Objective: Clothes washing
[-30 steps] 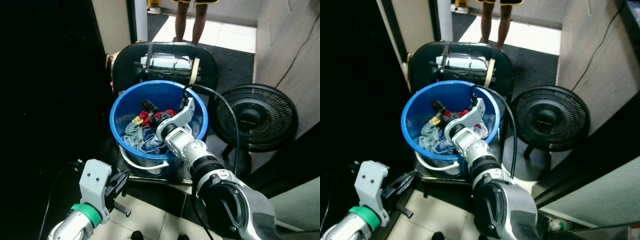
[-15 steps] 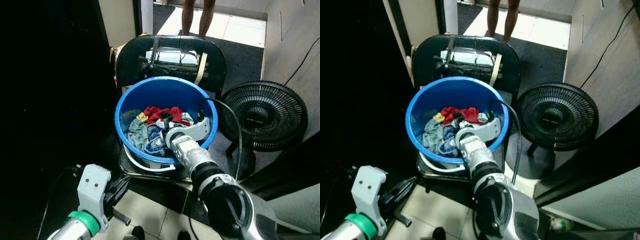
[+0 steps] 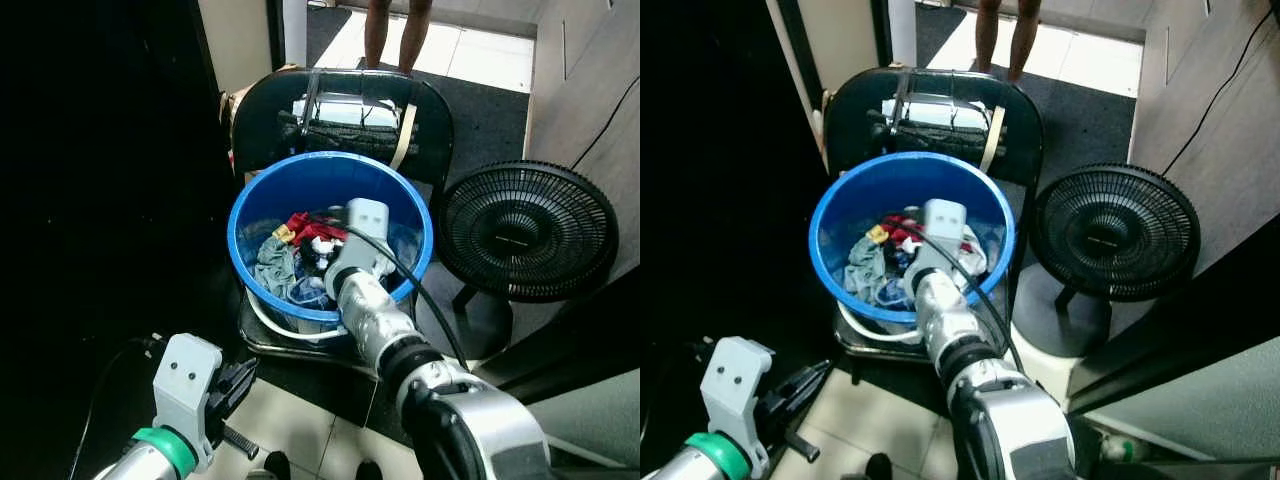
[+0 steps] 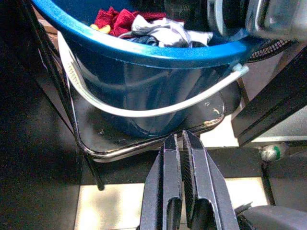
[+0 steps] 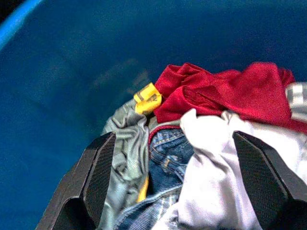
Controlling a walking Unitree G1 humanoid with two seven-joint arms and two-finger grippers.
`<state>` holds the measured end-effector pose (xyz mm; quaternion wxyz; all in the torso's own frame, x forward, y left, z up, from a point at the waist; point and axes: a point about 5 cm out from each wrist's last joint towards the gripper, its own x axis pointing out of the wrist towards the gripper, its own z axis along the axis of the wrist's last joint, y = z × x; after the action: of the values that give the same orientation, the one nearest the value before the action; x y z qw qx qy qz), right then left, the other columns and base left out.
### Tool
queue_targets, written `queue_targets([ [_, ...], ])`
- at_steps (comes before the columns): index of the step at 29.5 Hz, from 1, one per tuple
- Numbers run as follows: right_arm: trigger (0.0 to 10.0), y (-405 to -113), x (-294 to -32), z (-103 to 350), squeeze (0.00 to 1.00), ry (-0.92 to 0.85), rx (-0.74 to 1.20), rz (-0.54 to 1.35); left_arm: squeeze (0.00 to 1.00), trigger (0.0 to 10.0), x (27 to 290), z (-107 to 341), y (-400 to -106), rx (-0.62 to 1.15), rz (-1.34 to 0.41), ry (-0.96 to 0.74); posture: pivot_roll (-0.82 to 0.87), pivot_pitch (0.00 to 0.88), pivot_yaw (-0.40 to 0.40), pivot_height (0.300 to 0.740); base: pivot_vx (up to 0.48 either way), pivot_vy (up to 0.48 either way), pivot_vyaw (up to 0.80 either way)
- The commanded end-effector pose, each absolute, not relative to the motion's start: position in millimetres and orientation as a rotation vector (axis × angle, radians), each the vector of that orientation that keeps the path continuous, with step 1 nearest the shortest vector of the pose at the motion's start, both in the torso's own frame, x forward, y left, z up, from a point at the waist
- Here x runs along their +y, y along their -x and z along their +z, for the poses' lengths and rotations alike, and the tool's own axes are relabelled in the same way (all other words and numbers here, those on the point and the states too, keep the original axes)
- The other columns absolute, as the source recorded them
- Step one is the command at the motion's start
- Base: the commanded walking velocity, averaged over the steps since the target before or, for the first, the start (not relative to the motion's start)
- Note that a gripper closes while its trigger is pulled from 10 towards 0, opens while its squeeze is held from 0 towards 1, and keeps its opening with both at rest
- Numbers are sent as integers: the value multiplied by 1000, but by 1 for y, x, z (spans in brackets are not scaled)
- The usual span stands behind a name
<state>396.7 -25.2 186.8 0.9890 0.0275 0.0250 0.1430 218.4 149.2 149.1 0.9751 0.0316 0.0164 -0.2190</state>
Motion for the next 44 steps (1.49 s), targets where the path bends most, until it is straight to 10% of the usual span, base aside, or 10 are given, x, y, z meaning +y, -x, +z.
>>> queue_targets([
  [1,10000,-384,-29,141,0,14,225,278,0,10000,146,145,-213,64,-464,-70,127,380,84,740,0,0,0],
  [26,10000,-345,-38,65,0,186,715,338,0,10000,140,145,-213,72,-484,-59,124,390,82,740,0,0,0],
  [27,7294,-344,-37,64,0,185,719,345,0,10000,140,145,-213,72,-484,-59,123,389,83,740,0,0,0],
  [28,7294,-344,-37,64,0,185,719,345,0,10000,140,145,-213,72,-484,-59,123,389,83,740,0,0,0],
  [29,1804,-344,-37,64,0,182,722,350,0,10000,140,145,-213,72,-484,-60,123,389,83,740,0,0,0],
  [31,0,-343,-36,63,0,178,722,354,0,10000,140,146,-213,72,-485,-60,123,388,84,740,0,0,0],
  [44,0,-347,-33,70,0,134,684,363,0,10000,140,147,-216,62,-485,-67,122,378,88,740,0,0,0],
])
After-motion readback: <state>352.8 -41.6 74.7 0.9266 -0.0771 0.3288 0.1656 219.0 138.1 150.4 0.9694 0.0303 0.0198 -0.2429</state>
